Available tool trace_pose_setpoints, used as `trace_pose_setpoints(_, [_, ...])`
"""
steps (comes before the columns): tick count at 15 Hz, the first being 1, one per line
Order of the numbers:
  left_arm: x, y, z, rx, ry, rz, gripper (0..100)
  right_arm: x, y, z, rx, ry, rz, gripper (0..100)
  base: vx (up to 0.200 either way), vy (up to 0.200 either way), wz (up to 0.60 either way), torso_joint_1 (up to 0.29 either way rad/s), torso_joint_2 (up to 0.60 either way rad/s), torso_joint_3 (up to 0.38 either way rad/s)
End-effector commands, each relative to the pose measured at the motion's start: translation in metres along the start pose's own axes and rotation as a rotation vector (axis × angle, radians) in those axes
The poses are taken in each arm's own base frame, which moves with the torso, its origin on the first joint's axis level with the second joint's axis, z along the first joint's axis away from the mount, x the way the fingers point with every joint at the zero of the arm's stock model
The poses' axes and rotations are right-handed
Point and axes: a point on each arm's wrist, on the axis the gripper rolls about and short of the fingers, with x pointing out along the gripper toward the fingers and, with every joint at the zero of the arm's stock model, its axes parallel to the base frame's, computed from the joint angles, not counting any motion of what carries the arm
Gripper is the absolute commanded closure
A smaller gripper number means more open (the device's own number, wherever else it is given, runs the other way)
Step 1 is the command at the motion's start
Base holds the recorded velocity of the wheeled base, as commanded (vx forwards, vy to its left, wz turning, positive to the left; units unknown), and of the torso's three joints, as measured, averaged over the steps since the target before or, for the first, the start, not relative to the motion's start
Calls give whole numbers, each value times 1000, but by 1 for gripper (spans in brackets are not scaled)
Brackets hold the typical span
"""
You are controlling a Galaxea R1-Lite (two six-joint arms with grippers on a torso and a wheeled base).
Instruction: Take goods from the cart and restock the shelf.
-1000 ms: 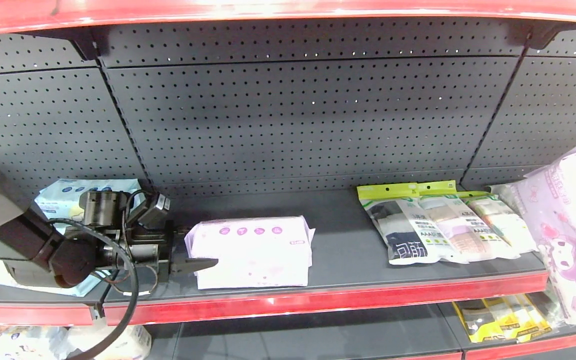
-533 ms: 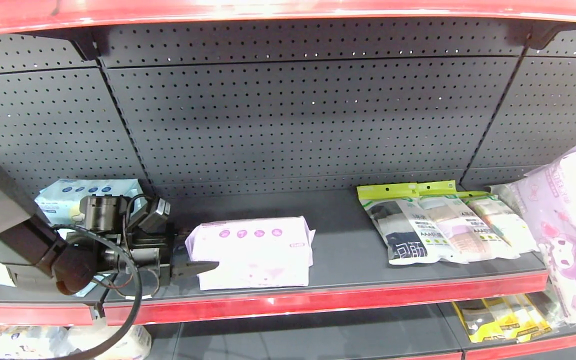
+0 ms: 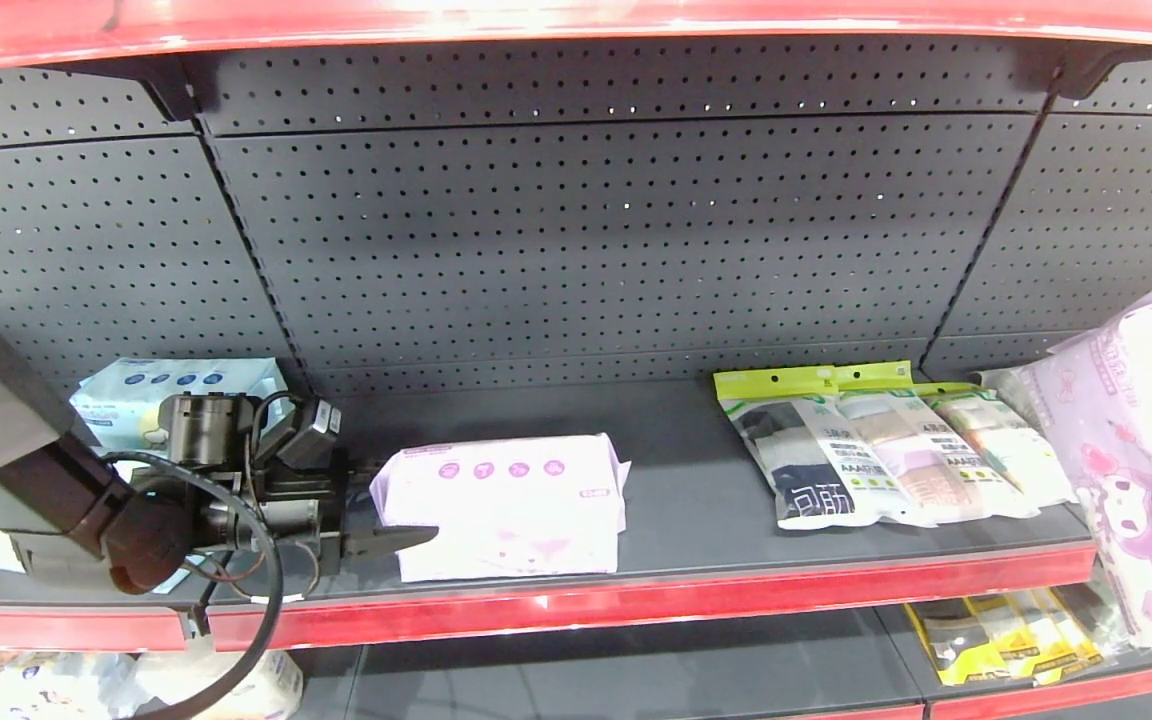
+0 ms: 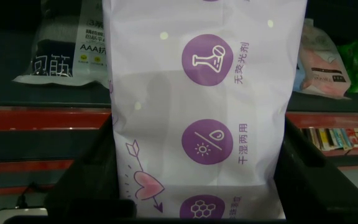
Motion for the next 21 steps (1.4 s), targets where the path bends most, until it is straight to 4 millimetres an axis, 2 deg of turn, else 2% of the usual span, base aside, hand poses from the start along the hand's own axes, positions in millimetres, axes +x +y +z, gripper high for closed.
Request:
trace_pose_setpoints(1, [2,-4,-1,0,3,-7,100,0,0,0,-1,1,2,100,0,0,0,0,0,0])
trace_pose_setpoints(6, [1,-9,-4,0,1,-8,100,0,0,0,-1,-1,1,100,0,0,0,0,0,0])
trace_pose_setpoints(21, [0,-7,-1,6,-5,-3,100,-2,0,1,-1,-10,-3,100,0,0,0,0,0,0])
